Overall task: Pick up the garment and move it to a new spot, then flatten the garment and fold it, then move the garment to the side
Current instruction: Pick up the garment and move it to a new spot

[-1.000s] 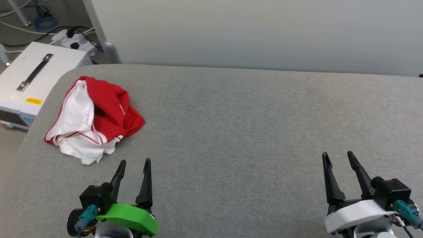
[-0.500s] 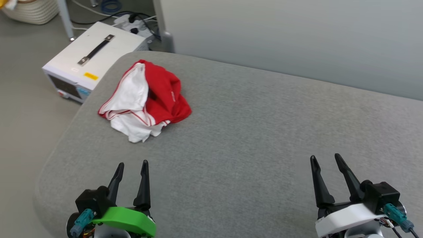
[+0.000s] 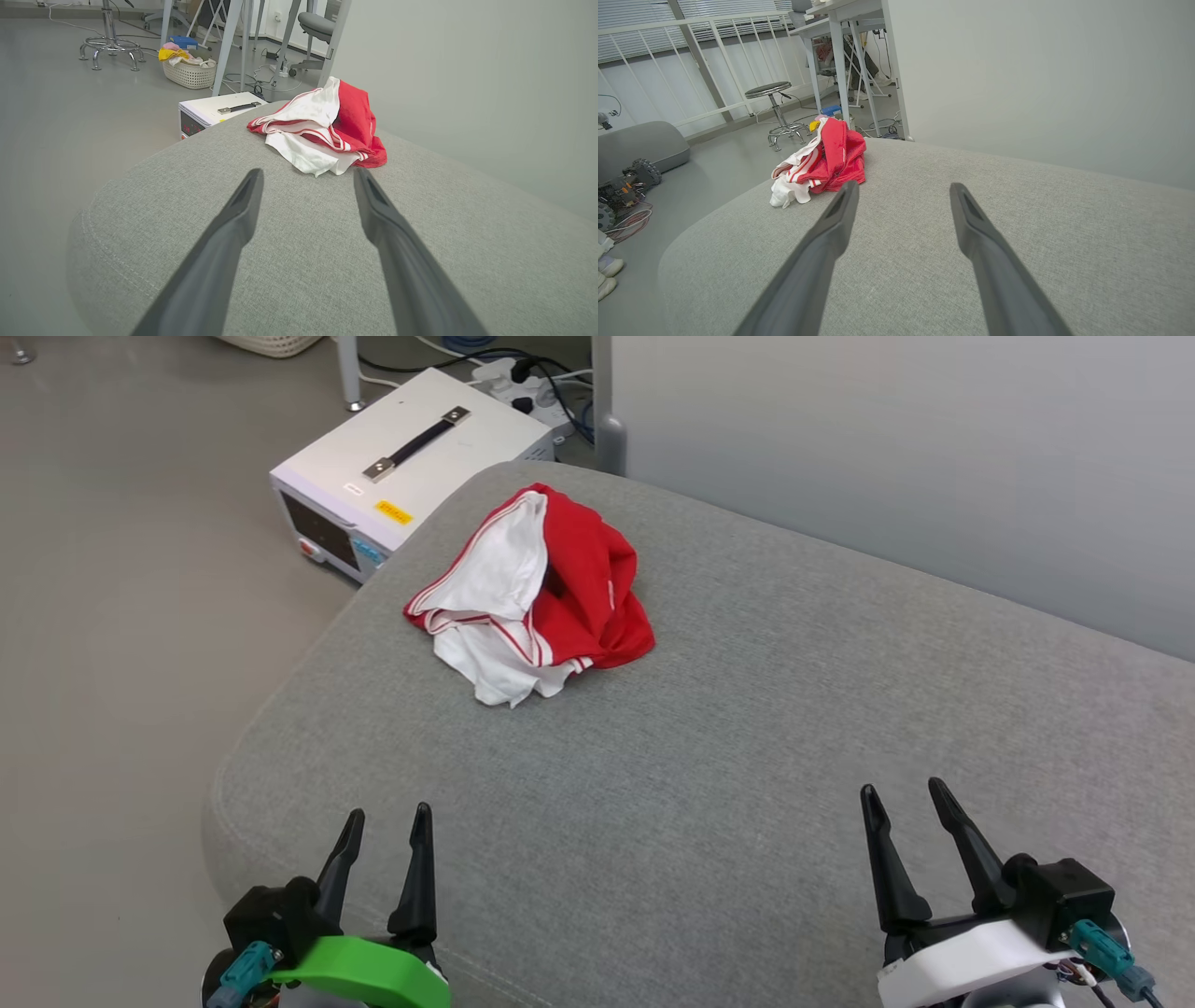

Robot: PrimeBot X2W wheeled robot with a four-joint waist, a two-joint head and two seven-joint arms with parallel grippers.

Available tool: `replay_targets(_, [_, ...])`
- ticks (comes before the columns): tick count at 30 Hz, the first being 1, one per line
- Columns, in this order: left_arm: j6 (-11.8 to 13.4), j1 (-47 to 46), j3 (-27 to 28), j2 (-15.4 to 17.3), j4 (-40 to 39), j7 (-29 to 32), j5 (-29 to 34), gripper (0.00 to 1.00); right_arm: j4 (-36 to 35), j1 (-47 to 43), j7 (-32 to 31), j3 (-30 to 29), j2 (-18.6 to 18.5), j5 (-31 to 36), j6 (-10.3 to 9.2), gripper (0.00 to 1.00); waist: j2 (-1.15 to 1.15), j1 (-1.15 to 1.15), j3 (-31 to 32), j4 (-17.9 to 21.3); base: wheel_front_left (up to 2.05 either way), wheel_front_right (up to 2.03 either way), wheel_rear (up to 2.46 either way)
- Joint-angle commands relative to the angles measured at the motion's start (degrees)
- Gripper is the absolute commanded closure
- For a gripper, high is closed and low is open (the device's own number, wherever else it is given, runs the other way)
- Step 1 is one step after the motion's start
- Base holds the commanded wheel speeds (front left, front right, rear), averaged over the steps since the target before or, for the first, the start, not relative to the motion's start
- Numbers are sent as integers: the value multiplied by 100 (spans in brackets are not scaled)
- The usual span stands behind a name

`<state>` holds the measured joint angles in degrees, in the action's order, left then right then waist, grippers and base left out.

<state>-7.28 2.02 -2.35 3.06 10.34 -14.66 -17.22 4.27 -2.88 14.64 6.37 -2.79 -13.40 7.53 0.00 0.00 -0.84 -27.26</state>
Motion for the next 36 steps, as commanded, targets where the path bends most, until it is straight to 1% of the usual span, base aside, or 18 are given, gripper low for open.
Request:
replay_targets(1, [-21,78,-14,-18,7,-34,-57,0,17,-80,36,10,-9,-50,-4,0,0,0,16,-98,0,0,0])
replay_targets(13, [-21,115,34,-18,-50,-34,-54,0,29,-101,36,80,-9,-39,-4,0,0,0,28,-68,0,0,0])
replay_targets(14, [-21,108,60,-18,-47,-34,-134,0,19,-92,36,94,-9,-25,-4,0,0,0,-6,-43,0,0,0])
replay_targets(18, [-21,-264,-153,22,-30,-34,-20,0,-58,34,36,138,-73,118,-4,0,0,0,-361,169,0,0,0])
replay_targets(22, [-21,-914,-534,345,368,-33,-204,0,-131,181,36,151,-181,182,-4,0,0,0,-749,363,0,0,0])
replay_targets(24, [-21,-1439,-773,588,710,117,-424,0,-180,275,36,189,-251,221,-4,0,0,0,-994,482,0,0,0])
replay_targets(27, [-21,-2216,-1075,932,1073,540,-716,0,-239,425,36,247,-333,271,-4,0,0,0,-1293,644,0,0,0])
replay_targets(31, [-21,-3276,-1464,1418,1524,1353,-1199,0,-318,649,36,312,-407,337,-4,0,0,0,-1709,890,0,0,0])
replay_targets(36, [-21,-4278,-1833,1924,1999,2181,-1722,0,-376,879,36,354,-463,355,-4,0,0,0,-2123,1152,0,0,0])
